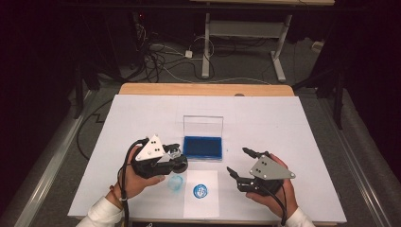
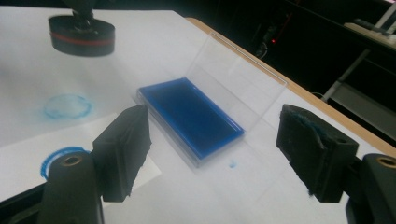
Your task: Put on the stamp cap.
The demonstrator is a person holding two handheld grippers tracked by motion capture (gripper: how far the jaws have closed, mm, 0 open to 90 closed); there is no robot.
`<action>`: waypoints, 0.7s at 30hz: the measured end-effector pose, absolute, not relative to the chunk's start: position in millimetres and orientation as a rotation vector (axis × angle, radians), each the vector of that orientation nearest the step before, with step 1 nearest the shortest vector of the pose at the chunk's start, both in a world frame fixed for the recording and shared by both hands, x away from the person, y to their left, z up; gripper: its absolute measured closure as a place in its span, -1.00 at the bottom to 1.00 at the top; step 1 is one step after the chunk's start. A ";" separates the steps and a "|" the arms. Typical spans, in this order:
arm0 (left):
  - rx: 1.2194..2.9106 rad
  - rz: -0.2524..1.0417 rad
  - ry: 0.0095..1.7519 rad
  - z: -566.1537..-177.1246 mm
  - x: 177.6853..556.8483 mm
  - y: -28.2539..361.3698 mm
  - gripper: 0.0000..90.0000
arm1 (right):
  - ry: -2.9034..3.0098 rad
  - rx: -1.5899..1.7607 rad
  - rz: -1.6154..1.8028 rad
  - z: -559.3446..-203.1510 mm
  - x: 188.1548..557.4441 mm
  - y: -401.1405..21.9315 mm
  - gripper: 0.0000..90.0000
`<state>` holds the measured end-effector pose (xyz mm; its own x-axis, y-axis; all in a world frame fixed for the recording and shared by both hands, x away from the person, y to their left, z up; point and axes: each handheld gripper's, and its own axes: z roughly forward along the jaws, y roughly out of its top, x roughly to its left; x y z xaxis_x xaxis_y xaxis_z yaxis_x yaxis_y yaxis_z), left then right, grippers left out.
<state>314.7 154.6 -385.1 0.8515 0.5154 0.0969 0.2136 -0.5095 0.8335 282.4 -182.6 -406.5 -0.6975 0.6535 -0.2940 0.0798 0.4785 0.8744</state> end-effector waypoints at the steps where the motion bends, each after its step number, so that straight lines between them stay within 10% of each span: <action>1: 2.111 0.424 0.531 -384.8 314.9 155.1 0.22 | 2.106 0.608 1.196 -406.9 281.9 -184.3 -0.42; 21: 2.092 0.445 0.557 -381.4 323.3 165.6 0.22 | 2.088 0.718 1.144 -417.4 276.1 -218.2 -0.43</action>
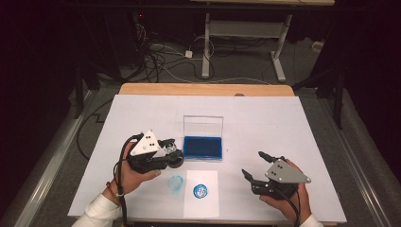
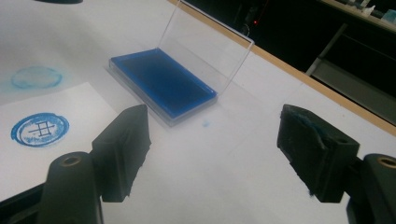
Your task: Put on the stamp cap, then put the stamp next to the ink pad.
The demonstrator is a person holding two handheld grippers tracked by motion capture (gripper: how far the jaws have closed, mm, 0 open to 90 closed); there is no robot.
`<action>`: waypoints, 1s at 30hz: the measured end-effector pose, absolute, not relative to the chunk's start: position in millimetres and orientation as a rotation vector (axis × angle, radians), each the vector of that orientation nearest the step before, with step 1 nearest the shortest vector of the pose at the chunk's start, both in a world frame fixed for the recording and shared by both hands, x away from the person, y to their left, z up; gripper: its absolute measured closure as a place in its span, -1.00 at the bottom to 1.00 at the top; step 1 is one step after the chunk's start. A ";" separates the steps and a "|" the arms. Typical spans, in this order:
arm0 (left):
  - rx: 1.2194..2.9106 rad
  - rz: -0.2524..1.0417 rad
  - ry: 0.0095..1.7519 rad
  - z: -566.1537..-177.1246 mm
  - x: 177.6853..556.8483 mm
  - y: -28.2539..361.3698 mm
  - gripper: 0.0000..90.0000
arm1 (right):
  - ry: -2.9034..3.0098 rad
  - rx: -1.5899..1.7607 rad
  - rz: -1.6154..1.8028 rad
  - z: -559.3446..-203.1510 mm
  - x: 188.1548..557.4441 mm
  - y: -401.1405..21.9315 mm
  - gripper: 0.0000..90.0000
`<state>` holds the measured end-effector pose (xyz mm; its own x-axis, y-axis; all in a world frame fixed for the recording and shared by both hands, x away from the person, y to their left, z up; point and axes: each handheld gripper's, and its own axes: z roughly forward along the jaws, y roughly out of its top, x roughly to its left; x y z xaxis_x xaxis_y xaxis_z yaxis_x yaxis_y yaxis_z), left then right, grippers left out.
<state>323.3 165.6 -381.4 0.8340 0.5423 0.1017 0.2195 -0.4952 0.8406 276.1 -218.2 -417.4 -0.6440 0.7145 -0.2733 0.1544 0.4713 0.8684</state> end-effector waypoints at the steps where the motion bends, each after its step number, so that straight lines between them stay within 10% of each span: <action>1: 2.090 0.443 0.558 -381.1 323.5 166.1 0.22 | 2.088 0.721 1.141 -418.0 275.5 -219.4 -0.43; 30: 2.114 0.482 0.578 -375.6 333.7 166.9 0.22 | 2.121 0.737 1.107 -426.2 269.7 -225.0 -0.43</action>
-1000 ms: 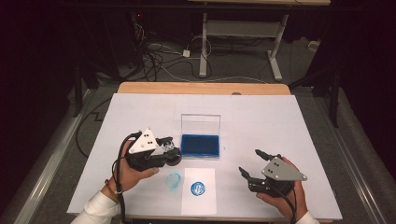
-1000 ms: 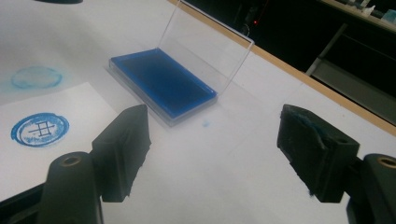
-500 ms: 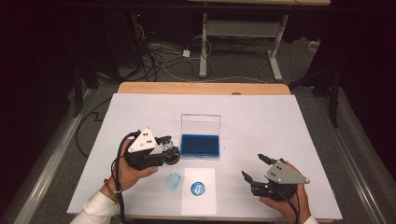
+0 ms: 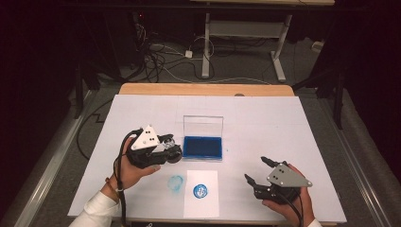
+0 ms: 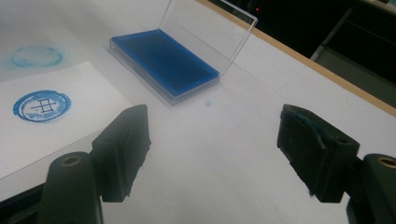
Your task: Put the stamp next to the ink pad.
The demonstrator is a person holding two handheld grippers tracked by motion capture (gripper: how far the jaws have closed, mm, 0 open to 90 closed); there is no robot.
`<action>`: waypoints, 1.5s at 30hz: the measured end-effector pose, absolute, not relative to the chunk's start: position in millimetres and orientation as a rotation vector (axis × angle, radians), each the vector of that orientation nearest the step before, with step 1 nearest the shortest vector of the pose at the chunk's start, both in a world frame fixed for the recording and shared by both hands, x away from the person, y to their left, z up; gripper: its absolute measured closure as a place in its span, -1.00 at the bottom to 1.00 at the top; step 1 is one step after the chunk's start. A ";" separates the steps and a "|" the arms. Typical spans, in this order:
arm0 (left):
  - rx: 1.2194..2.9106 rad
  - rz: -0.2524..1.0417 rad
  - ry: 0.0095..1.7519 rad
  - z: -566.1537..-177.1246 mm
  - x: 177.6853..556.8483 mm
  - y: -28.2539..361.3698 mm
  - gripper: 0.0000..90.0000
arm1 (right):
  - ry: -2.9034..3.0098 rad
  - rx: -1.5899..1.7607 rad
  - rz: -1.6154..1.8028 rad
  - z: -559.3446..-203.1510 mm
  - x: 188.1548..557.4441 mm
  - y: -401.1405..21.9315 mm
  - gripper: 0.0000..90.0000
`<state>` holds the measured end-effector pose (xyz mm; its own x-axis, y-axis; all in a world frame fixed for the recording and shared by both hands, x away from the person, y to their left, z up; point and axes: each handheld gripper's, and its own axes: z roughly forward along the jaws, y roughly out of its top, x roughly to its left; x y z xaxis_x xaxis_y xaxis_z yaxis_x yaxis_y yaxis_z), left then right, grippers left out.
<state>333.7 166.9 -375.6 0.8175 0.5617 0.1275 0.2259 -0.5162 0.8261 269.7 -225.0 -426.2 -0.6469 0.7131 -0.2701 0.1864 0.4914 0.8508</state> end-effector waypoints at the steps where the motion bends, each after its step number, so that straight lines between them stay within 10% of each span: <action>1: 2.112 0.487 0.581 -375.0 333.8 167.3 0.22 | 2.121 0.738 1.110 -425.9 269.5 -224.7 -0.43; 45: 2.239 0.488 0.753 -410.3 404.9 164.4 0.21 | 2.153 0.745 1.077 -430.3 273.7 -221.7 -0.42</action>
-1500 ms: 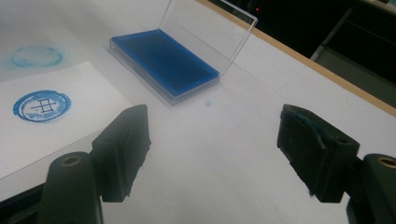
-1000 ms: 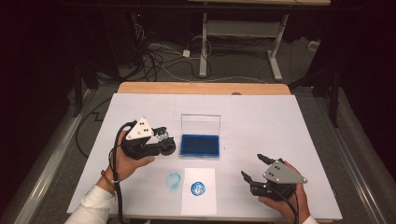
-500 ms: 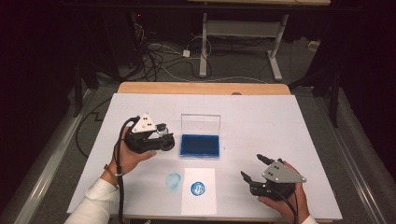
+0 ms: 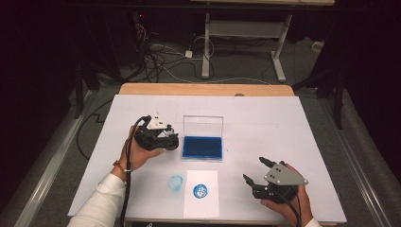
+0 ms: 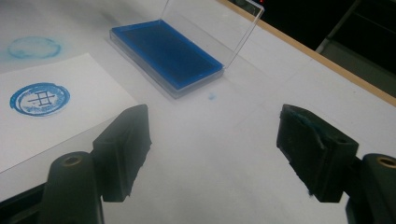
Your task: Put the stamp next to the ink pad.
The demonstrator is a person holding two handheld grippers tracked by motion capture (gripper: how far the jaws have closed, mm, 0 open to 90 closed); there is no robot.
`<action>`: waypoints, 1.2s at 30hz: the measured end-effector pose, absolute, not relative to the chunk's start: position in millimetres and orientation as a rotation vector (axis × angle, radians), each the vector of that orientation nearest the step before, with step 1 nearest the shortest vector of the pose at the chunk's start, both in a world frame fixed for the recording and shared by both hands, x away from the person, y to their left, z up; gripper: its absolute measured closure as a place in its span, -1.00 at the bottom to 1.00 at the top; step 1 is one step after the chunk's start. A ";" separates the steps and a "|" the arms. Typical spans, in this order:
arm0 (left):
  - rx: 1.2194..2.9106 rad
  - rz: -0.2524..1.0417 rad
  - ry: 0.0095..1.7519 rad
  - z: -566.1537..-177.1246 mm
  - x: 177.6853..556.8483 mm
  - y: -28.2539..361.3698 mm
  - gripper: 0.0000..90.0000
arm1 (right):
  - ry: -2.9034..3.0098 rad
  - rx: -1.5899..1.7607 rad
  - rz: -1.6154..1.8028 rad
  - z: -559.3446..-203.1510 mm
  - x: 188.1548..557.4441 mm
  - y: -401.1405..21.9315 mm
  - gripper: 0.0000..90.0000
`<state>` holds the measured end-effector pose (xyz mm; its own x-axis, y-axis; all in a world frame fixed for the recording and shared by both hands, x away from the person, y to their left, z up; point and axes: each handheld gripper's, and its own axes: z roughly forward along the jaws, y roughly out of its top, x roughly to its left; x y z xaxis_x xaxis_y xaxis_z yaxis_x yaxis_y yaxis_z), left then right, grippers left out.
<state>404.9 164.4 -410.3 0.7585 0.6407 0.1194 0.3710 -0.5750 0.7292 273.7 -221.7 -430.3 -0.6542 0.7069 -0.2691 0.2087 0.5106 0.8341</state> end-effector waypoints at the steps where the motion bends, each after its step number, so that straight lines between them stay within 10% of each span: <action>1: 2.238 0.480 0.757 -411.9 406.4 163.8 0.21 | 2.153 0.743 1.074 -430.6 273.8 -221.5 -0.42; 36: 2.279 0.471 0.804 -445.9 421.1 156.0 0.20 | 2.191 0.718 1.041 -433.8 273.6 -217.8 -0.41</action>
